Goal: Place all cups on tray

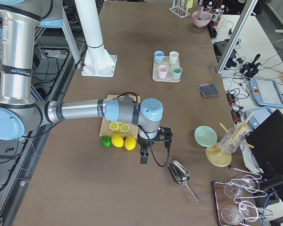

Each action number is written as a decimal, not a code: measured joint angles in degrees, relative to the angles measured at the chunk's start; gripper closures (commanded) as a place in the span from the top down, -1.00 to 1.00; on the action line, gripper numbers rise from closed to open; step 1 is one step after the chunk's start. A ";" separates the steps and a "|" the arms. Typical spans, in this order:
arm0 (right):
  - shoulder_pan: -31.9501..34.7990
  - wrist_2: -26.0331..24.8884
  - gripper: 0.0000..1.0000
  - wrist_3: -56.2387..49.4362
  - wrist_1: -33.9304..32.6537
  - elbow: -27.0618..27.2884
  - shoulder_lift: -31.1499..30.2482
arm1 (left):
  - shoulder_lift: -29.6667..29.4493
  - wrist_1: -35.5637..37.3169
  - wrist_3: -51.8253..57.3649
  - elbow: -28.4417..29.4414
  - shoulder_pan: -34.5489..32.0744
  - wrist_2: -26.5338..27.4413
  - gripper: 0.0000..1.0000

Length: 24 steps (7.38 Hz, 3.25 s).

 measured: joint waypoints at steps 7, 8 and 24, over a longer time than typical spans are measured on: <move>-0.36 0.19 1.00 -0.08 0.40 0.04 0.05 | -0.15 -2.95 0.44 -4.95 -4.47 -1.86 0.95; -0.45 0.23 1.00 -0.13 0.45 0.06 0.05 | 0.00 -3.08 0.45 -4.95 -4.46 -1.83 0.95; -2.49 0.25 1.00 0.09 1.68 0.05 0.11 | 0.11 -3.91 0.21 -4.44 -4.23 -1.80 0.95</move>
